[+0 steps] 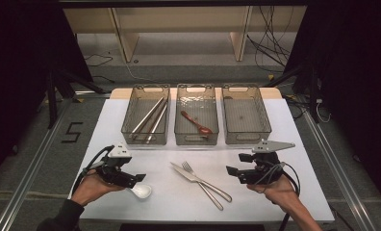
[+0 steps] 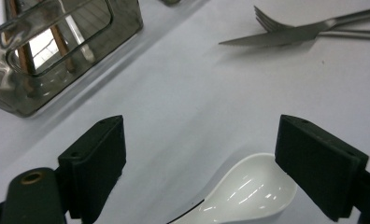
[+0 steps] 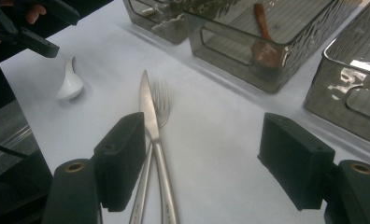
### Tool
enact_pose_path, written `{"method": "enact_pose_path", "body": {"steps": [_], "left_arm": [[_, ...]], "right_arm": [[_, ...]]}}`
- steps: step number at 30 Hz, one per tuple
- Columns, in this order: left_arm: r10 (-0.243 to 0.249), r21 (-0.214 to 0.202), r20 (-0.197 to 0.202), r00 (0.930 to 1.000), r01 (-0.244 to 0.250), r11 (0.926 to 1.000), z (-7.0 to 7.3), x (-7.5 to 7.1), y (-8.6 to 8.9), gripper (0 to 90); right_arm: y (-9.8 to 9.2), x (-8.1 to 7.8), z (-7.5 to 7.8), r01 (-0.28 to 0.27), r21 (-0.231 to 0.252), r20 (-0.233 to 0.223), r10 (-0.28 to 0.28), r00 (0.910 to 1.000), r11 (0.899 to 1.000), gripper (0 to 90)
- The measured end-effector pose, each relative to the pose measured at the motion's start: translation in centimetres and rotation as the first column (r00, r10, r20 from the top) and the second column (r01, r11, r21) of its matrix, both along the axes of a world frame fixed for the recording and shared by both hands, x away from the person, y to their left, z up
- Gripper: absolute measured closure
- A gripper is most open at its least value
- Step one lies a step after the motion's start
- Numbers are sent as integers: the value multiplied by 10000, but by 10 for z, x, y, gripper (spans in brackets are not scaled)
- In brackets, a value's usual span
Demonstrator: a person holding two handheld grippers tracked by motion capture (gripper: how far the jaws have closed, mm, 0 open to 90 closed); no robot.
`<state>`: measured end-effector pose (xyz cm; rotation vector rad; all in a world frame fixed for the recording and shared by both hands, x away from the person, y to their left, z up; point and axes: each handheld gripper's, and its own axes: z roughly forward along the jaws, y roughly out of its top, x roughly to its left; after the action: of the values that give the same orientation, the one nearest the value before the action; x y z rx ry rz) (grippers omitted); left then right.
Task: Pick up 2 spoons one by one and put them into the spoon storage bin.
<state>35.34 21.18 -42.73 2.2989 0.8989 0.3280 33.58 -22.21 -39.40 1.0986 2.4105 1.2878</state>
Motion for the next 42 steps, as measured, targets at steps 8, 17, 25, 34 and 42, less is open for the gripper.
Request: {"method": "enact_pose_path", "body": {"steps": [8, 17, 25, 34, 42], "left_arm": [[-160, 1144, -342, 9993, 198, 9932, -9, 1, 4, 165], [-492, 1738, -813, 9955, 627, 9828, -14, 0, 9, 168], [-916, 2416, -1358, 9865, 1227, 9626, -22, -1, 8, 173], [-1202, 2784, -1679, 9785, 1640, 9463, -28, 1, 9, 192], [-1544, 3015, -1927, 9690, 2082, 9305, -31, 1, 7, 210]], "right_arm": [[-5, -6, -2, 7, -30, -93, -7, 10000, 10000, 323], [-9, -11, -2, 46, -8, -92, -46, 9999, 10000, 323], [-13, -14, -3, 127, 78, -140, -126, 9998, 9999, 322], [-14, -15, -5, 180, 72, -93, -180, 9998, 9998, 313], [-13, -15, -5, 113, 55, -144, -113, 9998, 9999, 301]]}}
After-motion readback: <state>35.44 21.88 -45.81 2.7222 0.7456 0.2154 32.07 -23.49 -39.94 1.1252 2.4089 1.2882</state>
